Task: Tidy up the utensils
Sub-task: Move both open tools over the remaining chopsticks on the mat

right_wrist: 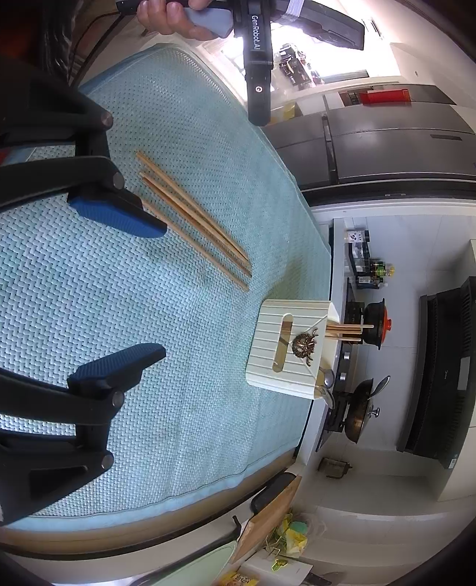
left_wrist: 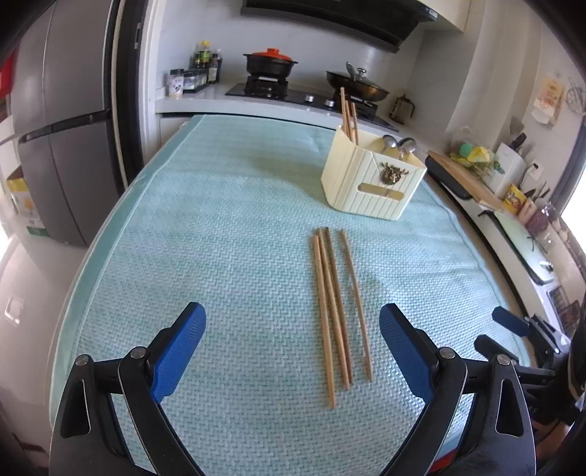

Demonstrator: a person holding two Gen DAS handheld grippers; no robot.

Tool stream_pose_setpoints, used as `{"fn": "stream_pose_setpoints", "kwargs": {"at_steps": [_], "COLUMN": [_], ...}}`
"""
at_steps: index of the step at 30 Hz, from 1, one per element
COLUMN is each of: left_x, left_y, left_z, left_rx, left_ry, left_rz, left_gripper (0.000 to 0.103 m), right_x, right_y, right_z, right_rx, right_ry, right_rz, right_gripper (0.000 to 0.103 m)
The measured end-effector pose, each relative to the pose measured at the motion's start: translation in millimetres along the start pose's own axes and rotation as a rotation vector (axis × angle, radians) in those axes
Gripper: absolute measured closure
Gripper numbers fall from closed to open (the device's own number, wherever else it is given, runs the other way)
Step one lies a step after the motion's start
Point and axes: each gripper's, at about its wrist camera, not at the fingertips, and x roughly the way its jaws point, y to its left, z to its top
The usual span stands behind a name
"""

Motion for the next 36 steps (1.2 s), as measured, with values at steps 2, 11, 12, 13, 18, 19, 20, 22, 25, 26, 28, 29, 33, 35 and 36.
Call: {"fn": "stream_pose_setpoints", "kwargs": {"at_steps": [2,11,12,13,18,19,20,22,25,26,28,29,33,35,36], "left_x": [1.2,4.5,4.6,4.8,8.2,9.6,11.3,16.9,29.0,34.7,46.1,52.5,81.7,93.8,99.5], "left_y": [0.9,9.0,10.1,11.0,14.5,14.7,14.7,15.5,15.1,13.8,8.7,6.0,-4.2,-6.2,-7.0], "left_z": [-0.9,-3.5,-3.9,-4.3,-4.5,-3.9,-3.3,-2.9,-3.1,-3.1,-2.7,-2.6,-0.7,0.2,0.9], "left_rx": [-0.001,-0.019,-0.021,-0.023,-0.030,-0.032,-0.034,-0.039,-0.040,-0.036,-0.014,0.001,0.068,0.093,0.099], "left_ry": [0.005,0.011,0.013,0.013,0.021,0.023,0.024,0.035,0.056,0.067,0.082,0.088,0.120,0.140,0.148], "left_rz": [0.000,0.003,0.004,0.005,0.006,0.001,-0.006,-0.016,-0.029,-0.029,-0.028,-0.026,0.006,0.026,0.033], "left_gripper": [0.007,0.007,0.007,0.007,0.007,0.007,0.007,0.007,0.007,0.007,0.007,0.007,0.007,0.007,0.007], "right_x": [1.6,7.4,7.9,8.4,9.3,9.1,9.3,10.3,17.8,21.7,29.5,33.9,49.7,57.8,61.4], "right_y": [0.4,3.7,4.6,5.6,9.2,8.5,6.9,1.8,-7.1,-10.1,-15.7,-17.7,-19.6,-16.1,-14.2], "right_z": [-0.9,-2.2,-2.2,-2.3,-2.4,-2.5,-2.6,-4.5,-7.8,-8.3,-8.3,-7.8,-4.3,-0.6,1.1], "right_rx": [0.000,0.002,0.001,0.000,-0.006,-0.002,0.005,0.027,0.068,0.084,0.113,0.128,0.170,0.165,0.158], "right_ry": [0.007,0.031,0.033,0.035,0.035,0.033,0.030,0.029,0.050,0.060,0.076,0.086,0.108,0.118,0.120], "right_rz": [-0.002,-0.001,0.000,0.000,0.003,0.002,0.000,-0.009,-0.026,-0.027,-0.022,-0.018,0.006,0.017,0.020], "right_gripper": [0.042,0.042,0.042,0.042,0.042,0.042,0.042,0.042,0.042,0.042,0.042,0.042,0.042,0.042,0.042]}}
